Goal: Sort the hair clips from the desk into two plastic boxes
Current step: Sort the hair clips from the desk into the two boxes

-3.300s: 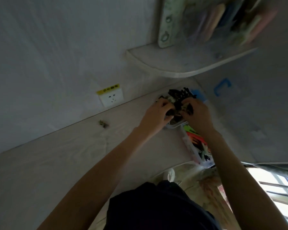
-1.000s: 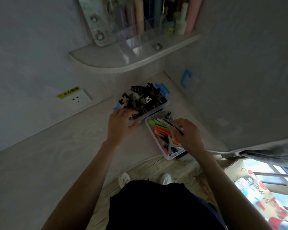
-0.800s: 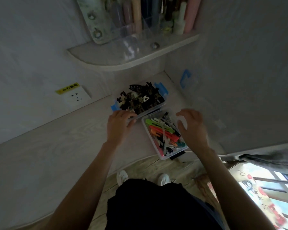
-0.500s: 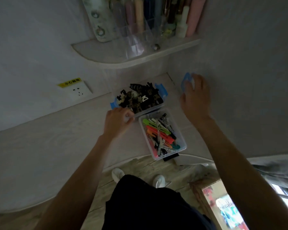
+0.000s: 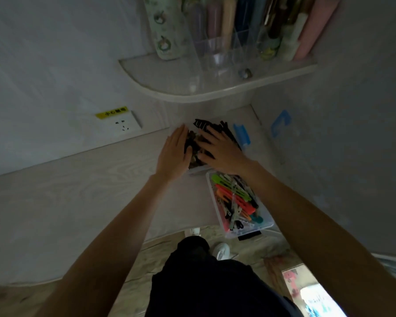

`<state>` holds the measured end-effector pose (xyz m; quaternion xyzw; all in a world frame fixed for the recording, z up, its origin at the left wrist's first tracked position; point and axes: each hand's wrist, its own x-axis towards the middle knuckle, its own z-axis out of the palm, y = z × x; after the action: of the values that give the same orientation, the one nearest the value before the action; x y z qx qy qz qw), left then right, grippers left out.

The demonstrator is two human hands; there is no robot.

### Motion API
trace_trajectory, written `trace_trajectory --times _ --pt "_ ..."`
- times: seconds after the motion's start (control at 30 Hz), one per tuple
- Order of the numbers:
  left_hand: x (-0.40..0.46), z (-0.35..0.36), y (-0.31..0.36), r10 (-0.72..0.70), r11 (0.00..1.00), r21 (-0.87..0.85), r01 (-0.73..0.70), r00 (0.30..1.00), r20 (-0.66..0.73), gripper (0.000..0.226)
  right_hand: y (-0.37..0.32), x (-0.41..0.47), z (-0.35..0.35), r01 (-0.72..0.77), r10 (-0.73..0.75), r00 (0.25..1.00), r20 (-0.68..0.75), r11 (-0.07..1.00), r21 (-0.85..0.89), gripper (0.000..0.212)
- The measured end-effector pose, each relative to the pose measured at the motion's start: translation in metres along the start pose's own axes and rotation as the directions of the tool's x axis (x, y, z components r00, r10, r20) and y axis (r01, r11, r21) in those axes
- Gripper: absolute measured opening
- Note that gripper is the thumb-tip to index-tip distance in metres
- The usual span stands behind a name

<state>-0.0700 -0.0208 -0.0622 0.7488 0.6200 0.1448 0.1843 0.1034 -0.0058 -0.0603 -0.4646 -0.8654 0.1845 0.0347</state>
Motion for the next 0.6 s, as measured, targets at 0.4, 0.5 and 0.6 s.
trace_trajectory --times 0.4,0.5,0.6 --pt "0.009 -0.004 -0.005 0.145 0.969 0.190 -0.160 0.985 0.093 0.049 0.011 0.016 -0.011 -0.292 0.319 0.906 -0.278 0.947 0.137 0.055" --pt "0.001 -0.004 -0.012 0.053 0.997 0.065 -0.051 0.998 -0.034 0.067 -0.009 0.030 -0.005 -0.230 0.239 0.935 -0.262 0.971 0.065 0.048" --pt "-0.002 -0.003 -0.010 -0.012 0.999 -0.046 0.010 0.999 -0.041 0.079 -0.008 0.027 -0.005 -0.096 0.082 0.971 -0.224 0.994 -0.053 0.040"
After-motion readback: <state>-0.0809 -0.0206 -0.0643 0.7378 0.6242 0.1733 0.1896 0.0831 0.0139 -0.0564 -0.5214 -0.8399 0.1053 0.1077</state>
